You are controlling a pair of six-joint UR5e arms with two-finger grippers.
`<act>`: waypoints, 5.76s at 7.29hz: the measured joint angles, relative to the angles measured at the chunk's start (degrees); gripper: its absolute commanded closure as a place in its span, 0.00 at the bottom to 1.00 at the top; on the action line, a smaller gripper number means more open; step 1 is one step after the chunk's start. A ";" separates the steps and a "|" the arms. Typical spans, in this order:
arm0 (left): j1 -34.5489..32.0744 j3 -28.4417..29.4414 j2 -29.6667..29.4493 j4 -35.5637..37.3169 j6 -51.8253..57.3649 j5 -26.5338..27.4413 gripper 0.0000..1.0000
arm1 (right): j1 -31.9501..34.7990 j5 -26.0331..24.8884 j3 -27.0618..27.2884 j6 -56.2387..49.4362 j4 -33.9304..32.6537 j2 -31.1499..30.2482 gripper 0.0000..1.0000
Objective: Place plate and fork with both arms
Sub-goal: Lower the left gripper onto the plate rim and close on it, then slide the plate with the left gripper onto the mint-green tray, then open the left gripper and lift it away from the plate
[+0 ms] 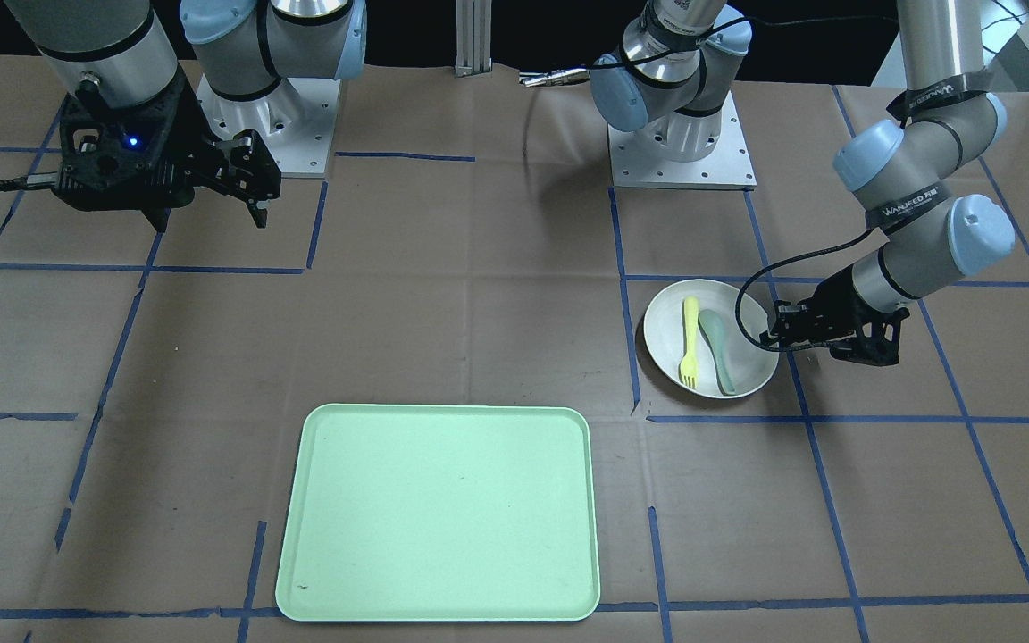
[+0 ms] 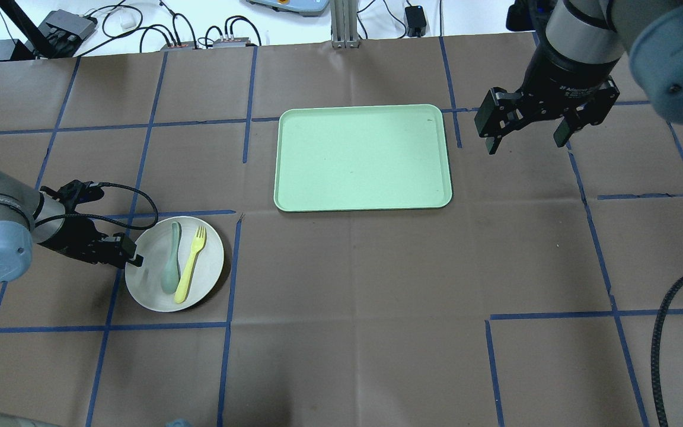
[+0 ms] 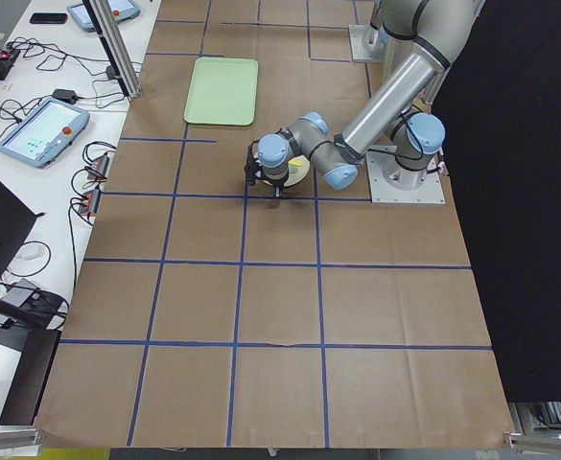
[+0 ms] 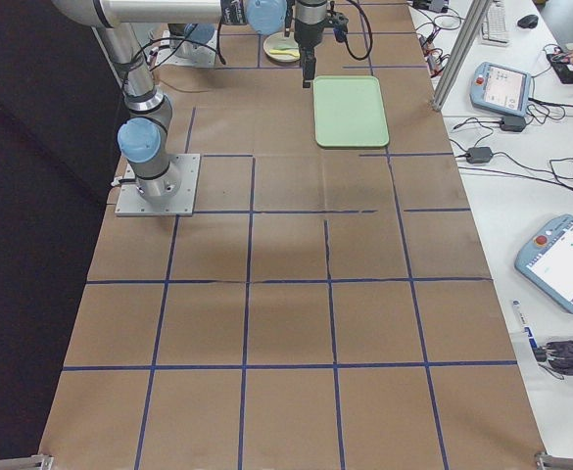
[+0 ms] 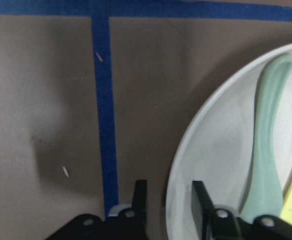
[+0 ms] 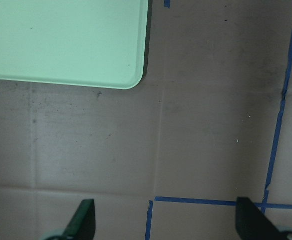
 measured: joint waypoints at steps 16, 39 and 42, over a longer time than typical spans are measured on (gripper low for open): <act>-24.60 20.33 -8.23 -0.63 -22.67 -10.63 1.00 | -0.03 0.00 0.00 -0.09 0.06 0.03 0.00; -39.60 39.17 0.36 -31.22 -43.81 2.65 0.00 | -0.03 -0.10 -0.19 -0.08 -0.10 0.18 0.00; -39.40 38.82 11.98 -46.17 -43.85 6.63 0.00 | 0.45 -2.00 -0.75 0.91 -2.37 1.16 0.00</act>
